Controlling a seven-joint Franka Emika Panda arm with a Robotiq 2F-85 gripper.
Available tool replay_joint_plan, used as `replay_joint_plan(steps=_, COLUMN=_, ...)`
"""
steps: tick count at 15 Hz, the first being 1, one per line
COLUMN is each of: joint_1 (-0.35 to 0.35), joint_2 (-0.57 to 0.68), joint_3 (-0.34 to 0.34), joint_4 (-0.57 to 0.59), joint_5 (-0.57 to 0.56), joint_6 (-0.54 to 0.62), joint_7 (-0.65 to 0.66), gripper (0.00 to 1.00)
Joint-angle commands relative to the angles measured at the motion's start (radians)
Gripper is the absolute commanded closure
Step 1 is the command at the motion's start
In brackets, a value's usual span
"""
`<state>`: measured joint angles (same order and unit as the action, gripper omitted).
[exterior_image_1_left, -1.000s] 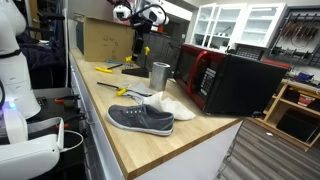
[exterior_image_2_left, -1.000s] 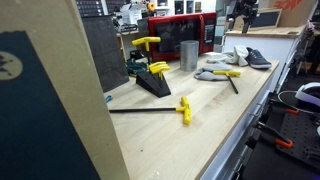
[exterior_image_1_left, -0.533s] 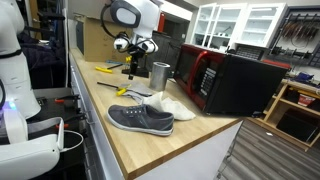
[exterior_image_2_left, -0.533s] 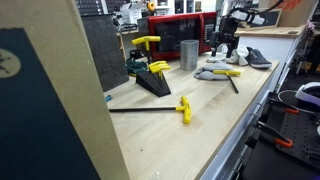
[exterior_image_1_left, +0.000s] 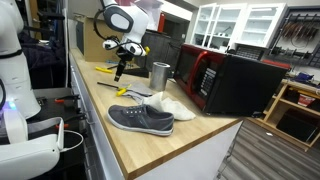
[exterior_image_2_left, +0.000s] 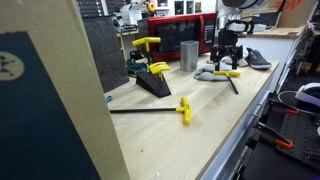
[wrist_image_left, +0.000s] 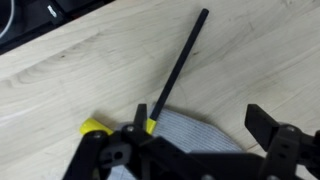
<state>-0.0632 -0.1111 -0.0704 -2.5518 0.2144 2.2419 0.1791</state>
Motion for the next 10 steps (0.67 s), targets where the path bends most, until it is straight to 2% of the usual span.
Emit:
replay_joint_plan(steps=1, joint_1=-0.004, joint_2=0.001, joint_3=0.007, joint_4=-0.006, joint_5=-0.037, joint_6=0.012, joint_7=0.002, gripper=0.0)
replay_joint_plan(steps=6, joint_1=0.018, joint_2=0.112, joint_3=0.031, joint_4=0.001, joint_5=-0.038, joint_6=0.115, joint_7=0.029, gripper=0.0)
replay_joint_plan(steps=10, joint_1=0.038, joint_2=0.067, joint_3=0.048, joint_4=-0.071, joint_5=-0.025, joint_6=0.186, joint_7=0.09, gripper=0.0)
